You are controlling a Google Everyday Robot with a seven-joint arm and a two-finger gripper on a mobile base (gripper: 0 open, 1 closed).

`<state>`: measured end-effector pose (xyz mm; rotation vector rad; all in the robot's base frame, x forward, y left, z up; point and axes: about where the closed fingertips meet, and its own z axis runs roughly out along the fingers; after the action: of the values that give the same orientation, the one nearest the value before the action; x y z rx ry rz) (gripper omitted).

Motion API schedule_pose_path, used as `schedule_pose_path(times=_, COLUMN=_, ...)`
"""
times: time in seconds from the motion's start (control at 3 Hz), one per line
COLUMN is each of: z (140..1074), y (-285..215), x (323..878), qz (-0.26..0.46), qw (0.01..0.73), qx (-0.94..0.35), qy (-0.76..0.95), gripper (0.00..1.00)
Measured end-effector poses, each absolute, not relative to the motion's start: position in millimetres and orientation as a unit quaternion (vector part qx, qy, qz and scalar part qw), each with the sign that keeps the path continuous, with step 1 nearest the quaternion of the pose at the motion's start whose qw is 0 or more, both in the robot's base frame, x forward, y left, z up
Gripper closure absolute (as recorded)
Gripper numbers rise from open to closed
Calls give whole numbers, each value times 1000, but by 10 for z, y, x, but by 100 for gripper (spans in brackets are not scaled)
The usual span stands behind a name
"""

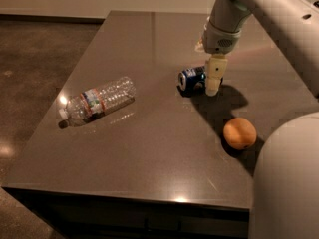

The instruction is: Place pepsi can upright

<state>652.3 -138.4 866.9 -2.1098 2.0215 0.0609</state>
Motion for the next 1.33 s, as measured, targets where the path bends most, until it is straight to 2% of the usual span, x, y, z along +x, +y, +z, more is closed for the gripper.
schedule_pose_path(times=1.0, z=8498, y=-1067, x=6388, qz=39, qw=84, qx=-749, qy=656, gripper=0)
schedule_pose_path(times=1.33, z=8476, y=-995, x=6385, qz=37, qw=70, qx=-755, qy=651, gripper=17)
